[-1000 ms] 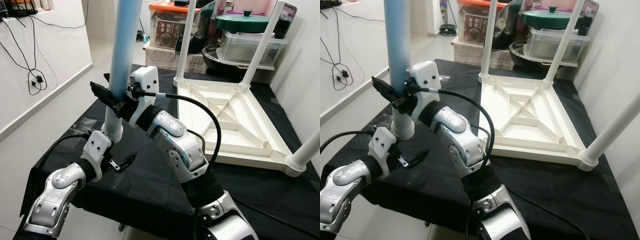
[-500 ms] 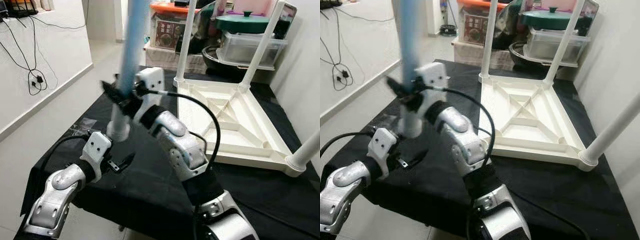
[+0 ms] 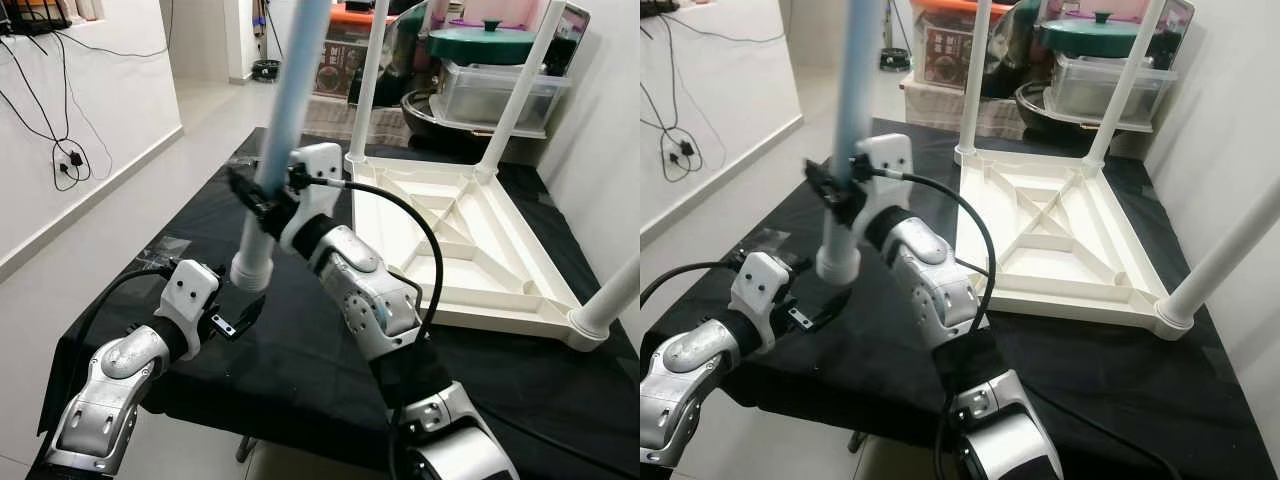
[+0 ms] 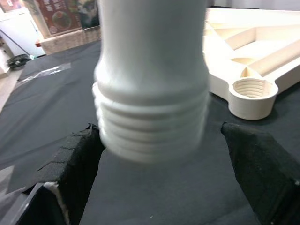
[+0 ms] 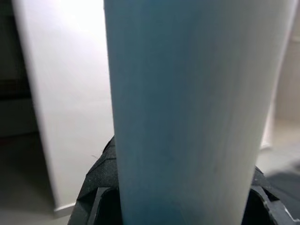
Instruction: Building children table
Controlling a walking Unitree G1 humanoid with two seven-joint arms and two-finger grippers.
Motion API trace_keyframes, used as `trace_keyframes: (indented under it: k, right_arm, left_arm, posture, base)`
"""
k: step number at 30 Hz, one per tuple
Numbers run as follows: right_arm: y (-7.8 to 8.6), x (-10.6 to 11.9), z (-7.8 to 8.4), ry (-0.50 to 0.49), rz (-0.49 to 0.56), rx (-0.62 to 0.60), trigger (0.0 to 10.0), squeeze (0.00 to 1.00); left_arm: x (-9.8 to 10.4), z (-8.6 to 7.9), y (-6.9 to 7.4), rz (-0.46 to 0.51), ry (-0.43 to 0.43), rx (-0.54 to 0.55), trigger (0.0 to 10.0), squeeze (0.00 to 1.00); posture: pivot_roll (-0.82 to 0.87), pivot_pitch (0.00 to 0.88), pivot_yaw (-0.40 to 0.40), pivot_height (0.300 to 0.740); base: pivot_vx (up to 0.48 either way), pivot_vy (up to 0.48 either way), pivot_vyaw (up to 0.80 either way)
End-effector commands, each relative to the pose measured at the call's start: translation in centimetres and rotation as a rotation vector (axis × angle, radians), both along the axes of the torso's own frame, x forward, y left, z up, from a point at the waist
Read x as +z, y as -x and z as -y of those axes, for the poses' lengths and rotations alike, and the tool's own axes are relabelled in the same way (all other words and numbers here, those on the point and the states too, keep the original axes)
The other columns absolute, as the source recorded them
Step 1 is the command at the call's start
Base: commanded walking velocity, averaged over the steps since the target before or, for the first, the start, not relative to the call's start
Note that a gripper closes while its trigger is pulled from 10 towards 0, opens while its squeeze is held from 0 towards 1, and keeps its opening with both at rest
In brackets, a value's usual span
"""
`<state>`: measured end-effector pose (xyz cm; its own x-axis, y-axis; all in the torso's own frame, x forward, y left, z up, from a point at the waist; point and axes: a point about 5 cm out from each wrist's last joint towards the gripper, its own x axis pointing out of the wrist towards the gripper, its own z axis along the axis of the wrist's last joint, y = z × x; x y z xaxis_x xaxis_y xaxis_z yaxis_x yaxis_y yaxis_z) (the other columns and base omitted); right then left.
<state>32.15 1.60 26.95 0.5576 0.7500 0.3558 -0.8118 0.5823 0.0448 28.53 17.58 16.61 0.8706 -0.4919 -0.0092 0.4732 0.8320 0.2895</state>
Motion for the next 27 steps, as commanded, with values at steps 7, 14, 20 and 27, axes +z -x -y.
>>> trace_keyframes:
  k: [7,14,20,27]
  right_arm:
    - [3.0,-1.3,-1.7,0.013,0.028,0.174,10.0,0.0]
    - [3.7,-1.7,-2.2,0.034,0.03,0.213,10.0,0.0]
    - [3.7,-1.5,-1.8,0.025,0.03,0.21,10.0,0.0]
    - [3.5,-1.1,-1.6,0.014,0.022,0.209,10.0,0.0]
  left_arm:
    - [1.0,0.2,-0.9,0.031,0.021,-0.012,10.0,0.0]
    - [1.5,1.1,-1.2,0.051,0.032,-0.039,10.0,0.0]
    - [1.0,1.1,-0.5,0.06,0.028,-0.081,0.0,0.0]
    - [0.9,1.4,0.0,0.05,0.018,-0.138,0.0,0.0]
  posture:
    - [0.06,0.0,-0.047,0.74]
    - [0.06,0.0,-0.048,0.74]
    - [0.06,0.0,-0.045,0.74]
    - [0.07,0.0,-0.048,0.74]
  base:
    - [0.0,0.0,0.0]
    - [0.0,0.0,0.0]
    - [0.0,0.0,0.0]
    - [0.0,0.0,0.0]
